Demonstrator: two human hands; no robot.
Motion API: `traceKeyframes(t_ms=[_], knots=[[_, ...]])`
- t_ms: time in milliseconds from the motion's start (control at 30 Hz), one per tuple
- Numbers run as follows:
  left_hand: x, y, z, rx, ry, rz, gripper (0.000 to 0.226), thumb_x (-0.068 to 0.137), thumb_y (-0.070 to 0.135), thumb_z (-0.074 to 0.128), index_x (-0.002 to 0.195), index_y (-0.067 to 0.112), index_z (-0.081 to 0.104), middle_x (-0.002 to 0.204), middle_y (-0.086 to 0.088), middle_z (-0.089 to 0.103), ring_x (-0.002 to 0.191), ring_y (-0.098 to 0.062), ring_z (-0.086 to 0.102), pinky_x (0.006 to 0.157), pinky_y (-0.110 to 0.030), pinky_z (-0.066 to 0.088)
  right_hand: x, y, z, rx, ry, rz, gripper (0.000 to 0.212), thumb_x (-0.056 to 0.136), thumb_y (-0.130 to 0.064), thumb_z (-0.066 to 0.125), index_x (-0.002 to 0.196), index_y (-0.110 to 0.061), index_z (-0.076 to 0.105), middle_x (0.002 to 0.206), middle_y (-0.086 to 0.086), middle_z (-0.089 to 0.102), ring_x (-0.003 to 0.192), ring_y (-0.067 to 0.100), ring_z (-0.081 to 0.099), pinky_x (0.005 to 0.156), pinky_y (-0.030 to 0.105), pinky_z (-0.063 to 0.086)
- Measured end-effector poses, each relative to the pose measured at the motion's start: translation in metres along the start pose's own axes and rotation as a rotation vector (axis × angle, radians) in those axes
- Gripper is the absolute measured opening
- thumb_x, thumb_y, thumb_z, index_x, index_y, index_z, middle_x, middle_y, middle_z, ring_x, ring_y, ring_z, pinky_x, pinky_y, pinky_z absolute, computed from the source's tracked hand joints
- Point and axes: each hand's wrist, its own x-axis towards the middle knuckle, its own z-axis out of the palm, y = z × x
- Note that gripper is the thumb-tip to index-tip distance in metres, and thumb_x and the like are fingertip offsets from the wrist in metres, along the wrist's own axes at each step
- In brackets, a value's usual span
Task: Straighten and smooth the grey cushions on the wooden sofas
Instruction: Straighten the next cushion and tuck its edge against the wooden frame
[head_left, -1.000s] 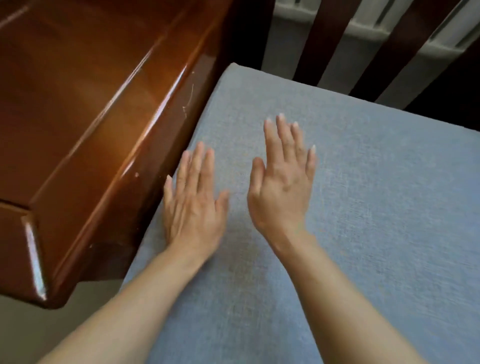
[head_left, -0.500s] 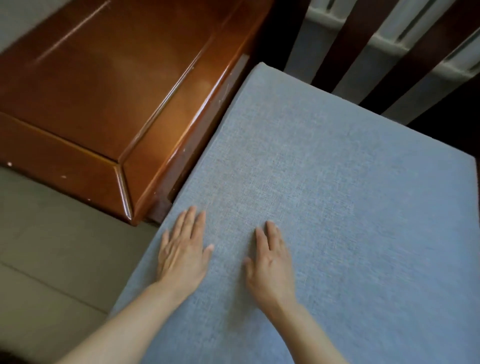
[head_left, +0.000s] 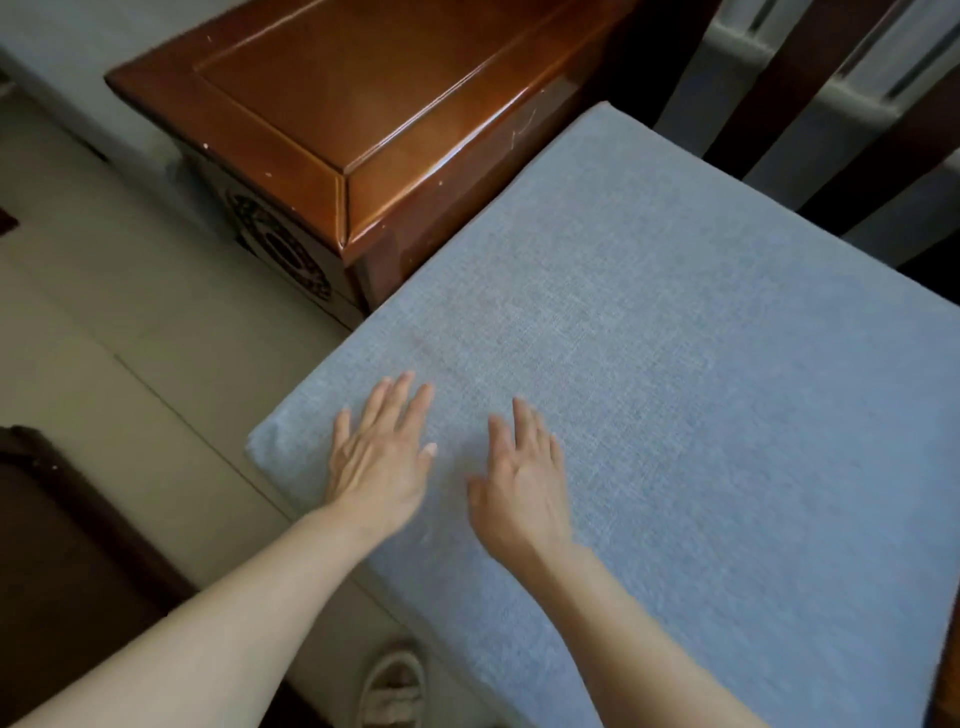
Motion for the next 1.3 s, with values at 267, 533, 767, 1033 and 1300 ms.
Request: traceKeyframes(t_ms=[267,533,767,1033,1300], knots=[[0.050,-0.022,0.054,0.081,0.165,0.009,0.061,0.094,0.048,0.017,0.152,0.034,0.003,0.160,0.010,-0.008,0.146,-0.014,-0.009,0.115,-0.054,0.001,0.040,0.013,0.066,-0.100,0.225,-0.154,0.068,0.088,-0.044,0.031,0.148,-0.013,0.028,0.158,0.007,0.018,0.146,0.022,0.011,0.117,0.051,0.008],[0.010,0.068,0.071,-0.173,0.319,0.279,0.062,0.093,0.042,0.032,0.151,0.021,0.024,0.159,0.003,0.012,0.146,-0.019,0.008,0.112,-0.056,0.007,-0.022,0.075,0.044,0.002,0.582,0.124,0.062,0.086,-0.028,0.041,0.145,-0.009,0.035,0.156,0.007,0.024,0.144,0.026,0.021,0.117,0.045,0.005],[-0.016,0.114,0.081,-0.091,0.295,0.292,0.063,0.097,0.043,0.033,0.153,0.023,0.011,0.159,0.009,-0.003,0.146,-0.013,-0.006,0.114,-0.045,-0.008,-0.068,0.125,0.008,0.120,0.554,0.130,0.052,0.092,-0.023,0.042,0.142,-0.010,0.040,0.154,0.008,0.029,0.145,0.021,0.017,0.116,0.032,-0.002],[-0.068,0.196,0.148,0.017,0.126,0.395,0.071,0.086,0.050,0.019,0.151,0.022,0.022,0.159,0.005,0.010,0.147,-0.018,0.007,0.112,-0.057,0.004,-0.147,0.204,0.008,-0.006,0.330,0.197,0.058,0.095,-0.030,0.036,0.149,-0.011,0.026,0.158,0.006,0.015,0.147,0.020,0.006,0.118,0.040,-0.003],[-0.130,0.263,0.190,0.203,-0.138,0.532,0.059,0.098,0.047,0.017,0.149,0.037,-0.008,0.150,0.016,-0.028,0.143,-0.012,-0.020,0.114,-0.053,-0.001,-0.232,0.279,0.029,-0.034,0.175,0.313,0.068,0.091,-0.041,0.029,0.152,-0.014,0.016,0.160,0.002,0.003,0.146,0.014,-0.006,0.118,0.036,-0.004]])
